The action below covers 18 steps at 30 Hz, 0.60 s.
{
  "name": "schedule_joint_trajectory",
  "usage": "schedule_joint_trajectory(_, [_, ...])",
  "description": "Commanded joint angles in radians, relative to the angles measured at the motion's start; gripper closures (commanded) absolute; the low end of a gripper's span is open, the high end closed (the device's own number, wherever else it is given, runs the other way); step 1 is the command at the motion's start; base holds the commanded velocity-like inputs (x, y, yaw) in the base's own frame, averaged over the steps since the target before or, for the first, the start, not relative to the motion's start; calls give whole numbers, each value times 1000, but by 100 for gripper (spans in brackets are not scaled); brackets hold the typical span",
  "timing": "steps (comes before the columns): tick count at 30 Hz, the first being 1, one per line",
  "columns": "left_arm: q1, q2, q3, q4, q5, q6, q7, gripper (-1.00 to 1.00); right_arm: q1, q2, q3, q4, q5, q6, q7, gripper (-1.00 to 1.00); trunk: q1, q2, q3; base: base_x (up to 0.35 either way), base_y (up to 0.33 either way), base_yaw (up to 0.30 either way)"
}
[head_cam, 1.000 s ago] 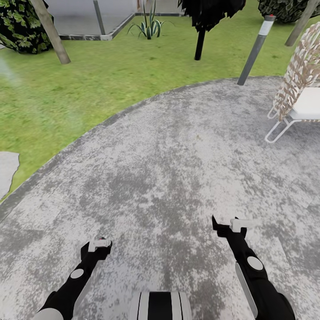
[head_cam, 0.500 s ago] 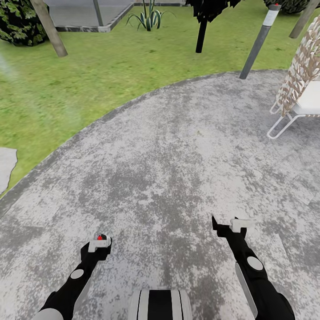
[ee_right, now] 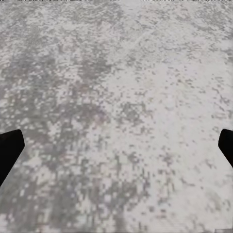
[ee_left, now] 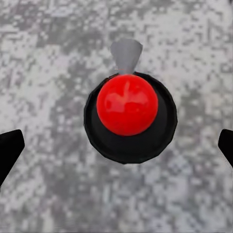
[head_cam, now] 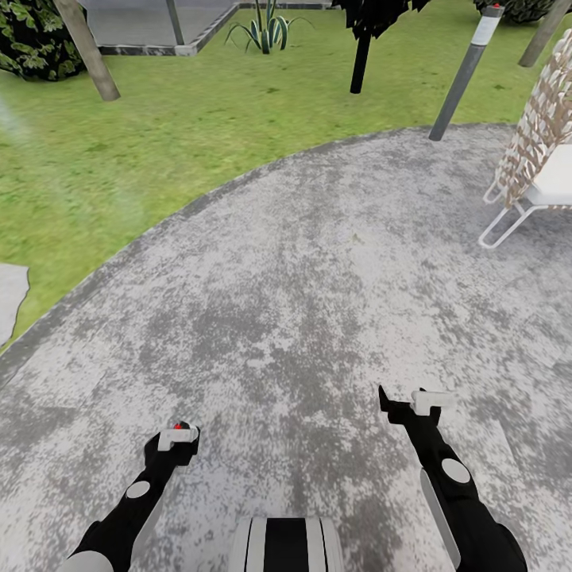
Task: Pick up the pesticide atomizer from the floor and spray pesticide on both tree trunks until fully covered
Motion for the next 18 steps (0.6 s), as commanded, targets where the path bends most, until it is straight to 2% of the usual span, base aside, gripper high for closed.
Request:
schedule_joint_trajectory(1, [0, 0, 0, -1, 0, 0, 0, -100, 0, 0, 0, 0, 0, 0, 0, -100, 0, 0, 0, 69, 0, 0])
schedule_joint_trajectory(18, [0, 0, 0, -1, 0, 0, 0, -100, 0, 0, 0, 3, 0, -1, 0, -100, 0, 0, 0, 18, 0, 0])
